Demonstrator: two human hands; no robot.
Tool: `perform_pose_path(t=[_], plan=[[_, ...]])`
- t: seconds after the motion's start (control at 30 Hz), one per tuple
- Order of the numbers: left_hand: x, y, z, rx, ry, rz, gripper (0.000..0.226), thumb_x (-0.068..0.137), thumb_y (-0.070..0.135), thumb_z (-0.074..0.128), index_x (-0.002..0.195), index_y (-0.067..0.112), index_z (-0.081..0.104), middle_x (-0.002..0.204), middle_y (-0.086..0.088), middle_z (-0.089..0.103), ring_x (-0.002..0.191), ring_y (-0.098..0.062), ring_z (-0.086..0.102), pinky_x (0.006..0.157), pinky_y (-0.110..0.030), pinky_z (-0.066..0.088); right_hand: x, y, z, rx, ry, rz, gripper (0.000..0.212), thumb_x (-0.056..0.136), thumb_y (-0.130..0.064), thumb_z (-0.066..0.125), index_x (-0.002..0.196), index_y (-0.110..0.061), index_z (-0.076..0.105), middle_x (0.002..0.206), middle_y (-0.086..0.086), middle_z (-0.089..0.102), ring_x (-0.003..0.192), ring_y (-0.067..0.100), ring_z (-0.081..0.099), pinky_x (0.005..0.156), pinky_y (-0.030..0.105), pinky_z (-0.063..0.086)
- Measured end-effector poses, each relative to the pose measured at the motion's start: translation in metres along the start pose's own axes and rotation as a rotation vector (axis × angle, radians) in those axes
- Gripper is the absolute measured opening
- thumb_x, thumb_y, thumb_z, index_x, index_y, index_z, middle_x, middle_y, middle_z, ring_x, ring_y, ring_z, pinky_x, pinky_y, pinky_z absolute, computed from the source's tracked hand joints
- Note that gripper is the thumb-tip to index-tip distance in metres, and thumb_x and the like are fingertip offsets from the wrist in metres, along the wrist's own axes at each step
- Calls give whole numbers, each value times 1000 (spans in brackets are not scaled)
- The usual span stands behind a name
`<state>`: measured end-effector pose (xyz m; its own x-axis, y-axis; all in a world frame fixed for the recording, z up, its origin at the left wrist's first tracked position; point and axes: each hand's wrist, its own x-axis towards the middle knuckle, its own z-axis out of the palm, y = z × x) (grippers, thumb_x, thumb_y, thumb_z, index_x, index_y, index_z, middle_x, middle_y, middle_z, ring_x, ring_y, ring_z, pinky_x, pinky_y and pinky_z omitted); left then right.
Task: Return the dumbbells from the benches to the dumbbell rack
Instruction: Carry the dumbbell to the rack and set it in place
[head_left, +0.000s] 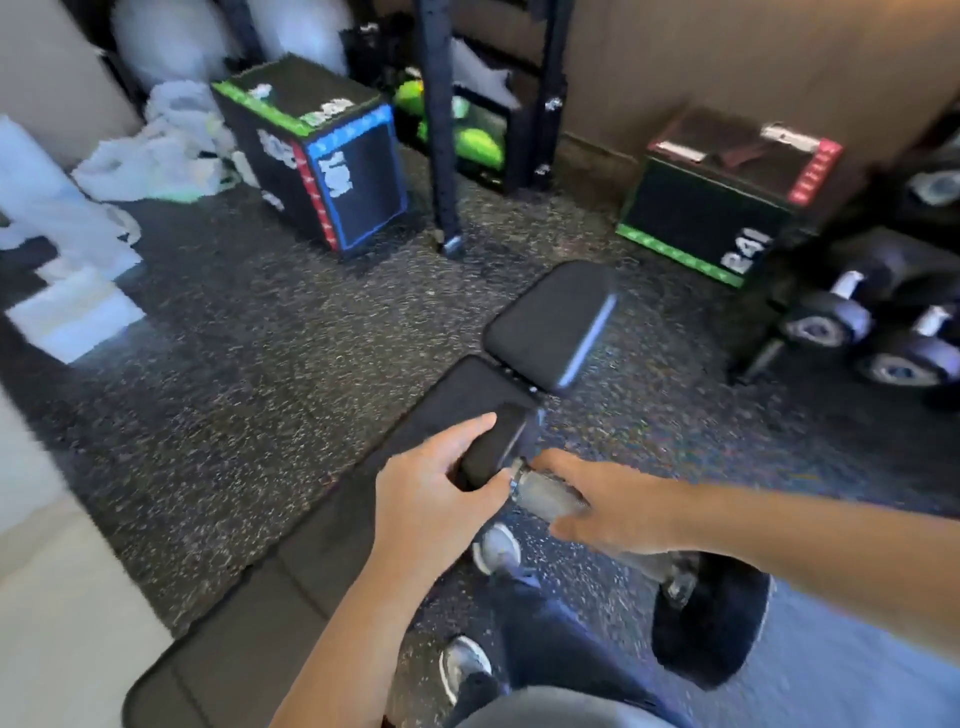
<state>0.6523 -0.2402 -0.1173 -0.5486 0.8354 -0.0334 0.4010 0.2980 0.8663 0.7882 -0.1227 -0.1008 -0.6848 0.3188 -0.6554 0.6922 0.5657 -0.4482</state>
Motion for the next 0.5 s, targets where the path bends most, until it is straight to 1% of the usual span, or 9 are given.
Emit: perform_pose_path(t=[0.03, 0.1, 0.13, 0.17, 0.23, 0.27, 0.33, 0.4, 0.5], plan=[[2, 7, 13, 15, -50, 41, 49, 61, 34, 65, 110, 35, 63, 106, 28, 59, 99, 14, 54, 91, -22, 47, -12, 12, 4, 45, 19, 36, 57, 91, -27, 54, 139, -28, 22, 104, 4, 55, 87, 24, 59, 71, 31, 43], [5, 17, 32, 61, -120, 114, 51, 62, 33, 65, 113, 29, 64, 107, 25, 59, 96, 24, 49, 87, -7, 40, -28, 31, 9, 97, 47, 94, 59, 91, -26, 54, 140, -27, 22, 100, 4, 53, 86, 22, 56, 71, 30, 41], [7, 27, 48, 96, -175, 166, 51, 63, 33, 64, 113, 27, 64, 107, 24, 59, 96, 24, 47, 84, -1, 37, -41, 46, 12, 135, 78, 136, 59, 91, -25, 54, 141, -26, 22, 103, 6, 56, 89, 23, 57, 72, 30, 42], [8, 36, 63, 132, -219, 219, 50, 64, 33, 64, 113, 26, 64, 107, 22, 60, 99, 21, 47, 82, 1, 35, -53, 60, 16, 174, 105, 173, 60, 91, -24, 54, 141, -26, 22, 110, 10, 58, 95, 25, 58, 75, 31, 43], [9, 57, 96, 177, -295, 302, 48, 66, 33, 63, 114, 25, 64, 110, 14, 65, 105, 10, 48, 82, 0, 35, -76, 91, 22, 267, 153, 240, 60, 90, -24, 55, 140, -25, 23, 121, 12, 57, 103, 27, 58, 80, 32, 44], [10, 68, 115, 181, -333, 329, 48, 67, 32, 62, 114, 24, 64, 110, 11, 66, 105, 7, 49, 81, 1, 34, -87, 107, 24, 313, 173, 270, 60, 89, -24, 56, 140, -26, 24, 118, 11, 58, 101, 26, 58, 78, 32, 44], [13, 90, 154, 174, -395, 387, 47, 68, 33, 61, 113, 22, 64, 109, 8, 67, 105, 4, 49, 82, 0, 34, -110, 140, 26, 381, 215, 317, 59, 89, -25, 56, 139, -27, 25, 101, 5, 55, 88, 21, 55, 70, 29, 40], [14, 113, 196, 147, -471, 405, 46, 69, 32, 63, 113, 22, 65, 110, 9, 67, 105, 4, 50, 86, -6, 36, -132, 175, 26, 429, 261, 364, 59, 89, -25, 56, 139, -28, 25, 91, 1, 51, 79, 18, 51, 64, 26, 37], [12, 152, 263, 59, -614, 356, 45, 71, 21, 73, 114, 25, 63, 111, 17, 63, 102, 13, 52, 89, -9, 40, -169, 234, 24, 566, 323, 449, 62, 90, -25, 57, 140, -30, 21, 84, -3, 53, 70, 17, 54, 56, 26, 41]])
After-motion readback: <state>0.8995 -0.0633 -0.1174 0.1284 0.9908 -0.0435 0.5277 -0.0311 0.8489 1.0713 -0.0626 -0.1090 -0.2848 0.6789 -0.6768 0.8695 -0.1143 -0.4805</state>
